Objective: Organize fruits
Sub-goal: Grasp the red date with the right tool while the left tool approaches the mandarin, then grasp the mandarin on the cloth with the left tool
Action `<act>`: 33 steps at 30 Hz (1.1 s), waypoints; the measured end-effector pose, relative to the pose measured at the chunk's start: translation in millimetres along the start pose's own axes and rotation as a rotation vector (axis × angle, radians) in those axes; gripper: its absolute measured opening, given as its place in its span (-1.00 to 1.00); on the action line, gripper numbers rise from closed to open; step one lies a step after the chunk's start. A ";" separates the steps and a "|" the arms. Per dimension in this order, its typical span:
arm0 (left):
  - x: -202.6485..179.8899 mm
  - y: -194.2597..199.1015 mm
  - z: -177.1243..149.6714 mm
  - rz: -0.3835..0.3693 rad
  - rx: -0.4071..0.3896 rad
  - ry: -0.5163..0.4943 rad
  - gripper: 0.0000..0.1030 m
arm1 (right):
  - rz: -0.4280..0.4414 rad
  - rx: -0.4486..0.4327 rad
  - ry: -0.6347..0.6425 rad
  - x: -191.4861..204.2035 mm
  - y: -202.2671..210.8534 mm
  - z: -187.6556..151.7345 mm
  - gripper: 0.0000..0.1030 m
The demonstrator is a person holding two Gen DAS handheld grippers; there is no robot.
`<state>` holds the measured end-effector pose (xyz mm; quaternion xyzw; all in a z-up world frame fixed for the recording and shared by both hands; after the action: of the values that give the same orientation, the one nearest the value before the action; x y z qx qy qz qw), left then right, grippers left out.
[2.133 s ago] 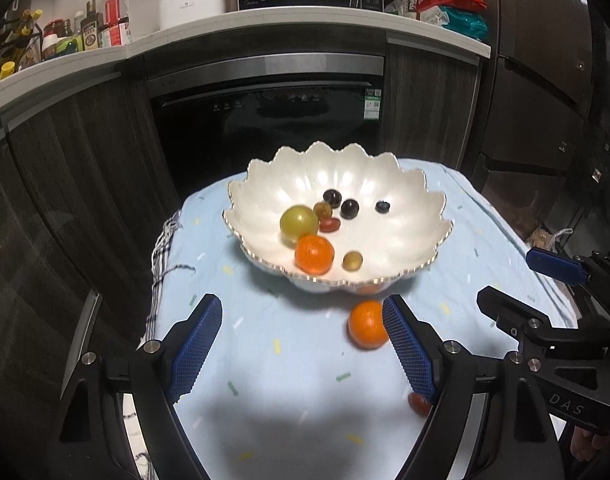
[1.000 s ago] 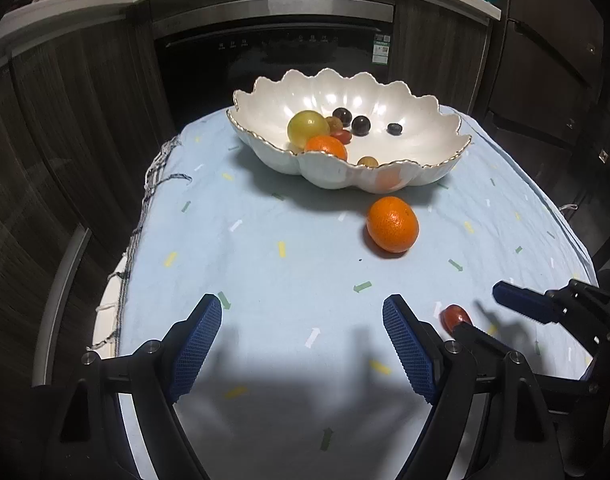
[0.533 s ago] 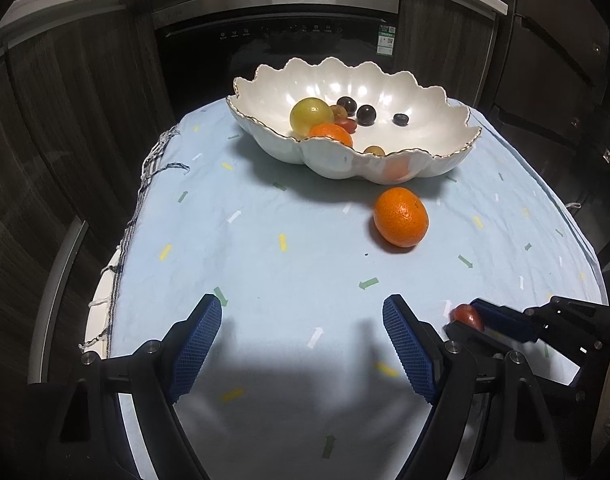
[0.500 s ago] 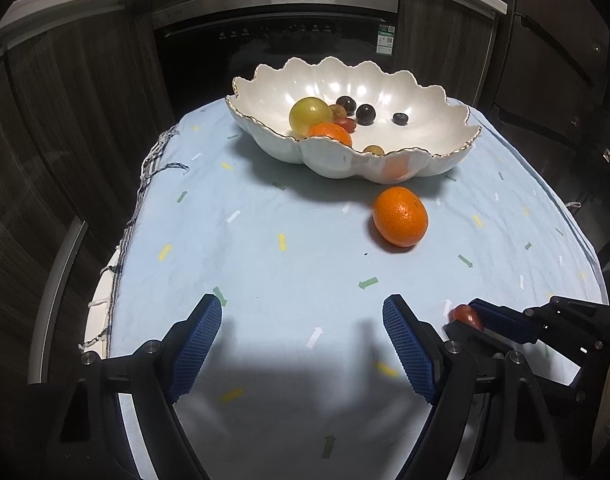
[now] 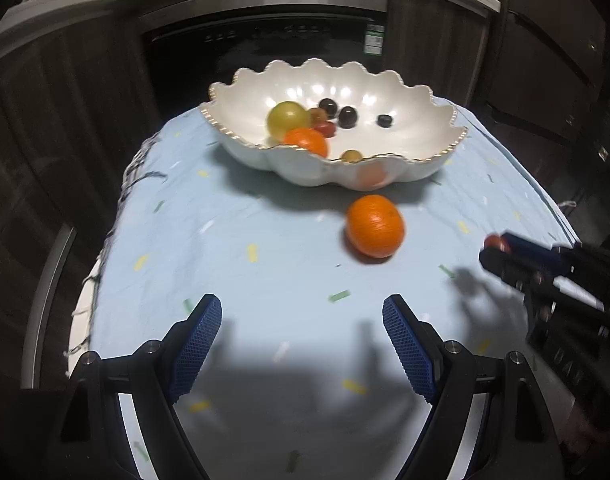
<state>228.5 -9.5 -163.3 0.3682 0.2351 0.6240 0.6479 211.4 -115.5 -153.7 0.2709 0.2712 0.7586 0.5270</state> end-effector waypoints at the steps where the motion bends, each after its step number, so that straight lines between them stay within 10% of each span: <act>1: -3.0 -0.2 1.4 0.000 -0.004 -0.007 0.61 | -0.006 -0.006 -0.005 -4.4 1.3 2.6 -0.63; 33: -61.7 -45.0 44.1 -0.017 -0.028 -0.061 -0.12 | -0.004 -0.046 -0.178 -69.9 -1.6 15.0 -0.63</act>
<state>284.0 -75.9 -180.2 0.3759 0.2097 0.6101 0.6652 243.7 -179.4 -153.0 0.3248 0.2063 0.7365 0.5563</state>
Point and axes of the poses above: each gripper's, at about its wrist camera, not at the fingertips, and y roughly against the way its jaws point, x to its left, z to its top, the point moved 10 cm from there along -y, roughly the way its jaws point, and after that the axes turned 11 degrees about z, right-handed, at the moved point
